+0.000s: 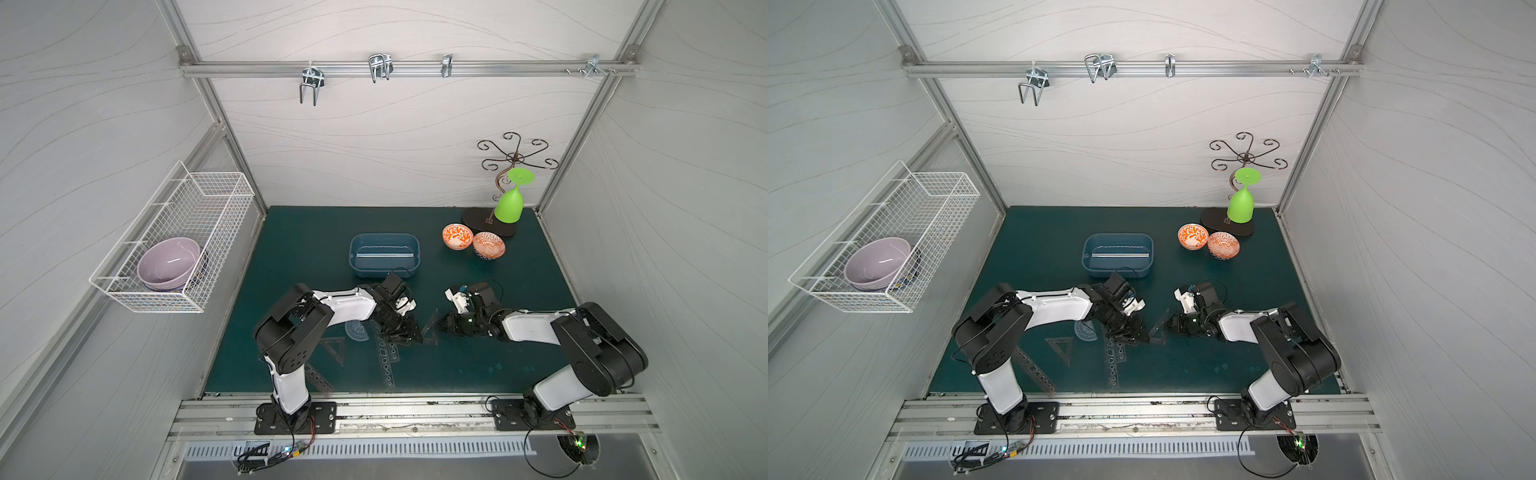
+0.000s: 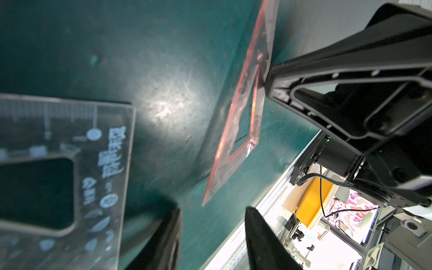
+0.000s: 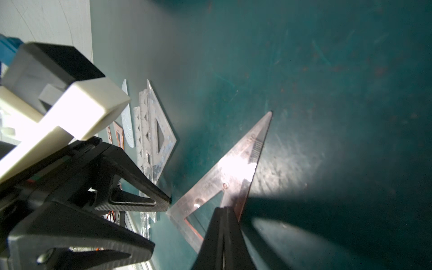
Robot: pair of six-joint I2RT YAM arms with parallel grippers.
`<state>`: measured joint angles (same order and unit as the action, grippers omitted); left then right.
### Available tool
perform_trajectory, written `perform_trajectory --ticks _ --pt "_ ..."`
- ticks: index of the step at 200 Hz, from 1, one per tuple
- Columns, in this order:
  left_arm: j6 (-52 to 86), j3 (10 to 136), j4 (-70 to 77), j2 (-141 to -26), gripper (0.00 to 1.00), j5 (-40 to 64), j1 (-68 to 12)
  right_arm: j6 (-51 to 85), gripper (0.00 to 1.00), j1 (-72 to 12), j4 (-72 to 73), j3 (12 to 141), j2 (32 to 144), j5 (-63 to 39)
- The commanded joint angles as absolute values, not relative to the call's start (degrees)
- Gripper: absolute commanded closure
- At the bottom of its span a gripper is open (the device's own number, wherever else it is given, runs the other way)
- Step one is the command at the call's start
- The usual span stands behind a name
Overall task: Put the scattered rulers into the storage box
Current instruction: Pick up the ruler from the center of the board.
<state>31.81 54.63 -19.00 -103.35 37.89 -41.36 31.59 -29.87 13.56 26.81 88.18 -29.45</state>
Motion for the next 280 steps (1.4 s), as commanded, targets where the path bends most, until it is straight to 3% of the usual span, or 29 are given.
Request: perform_trajectory --ticks 1,113,141,185,226,280 --pt "31.03 53.34 -19.69 -106.47 0.52 32.96 -42.1 31.12 0.92 -30.01 8.4 24.84 89.65 -25.82" --pt "30.23 57.83 -19.51 -113.01 0.56 33.98 -44.49 31.2 0.92 -30.43 8.05 24.79 89.61 -25.65" --pt "30.11 58.66 -19.6 -113.6 0.65 33.42 -44.51 31.43 0.92 -30.49 8.32 24.7 89.78 -25.83" --pt "29.36 59.73 -20.4 -113.85 0.9 33.61 -44.46 31.28 0.92 -30.23 7.42 25.31 89.23 -26.37" --pt "28.94 58.3 -20.72 -110.08 1.0 33.58 -43.72 30.49 0.88 -28.23 2.43 27.4 82.86 -28.48" --pt "25.32 59.41 -25.99 -102.06 1.0 39.28 -41.31 28.47 0.82 -23.11 -4.39 31.8 71.61 -34.29"
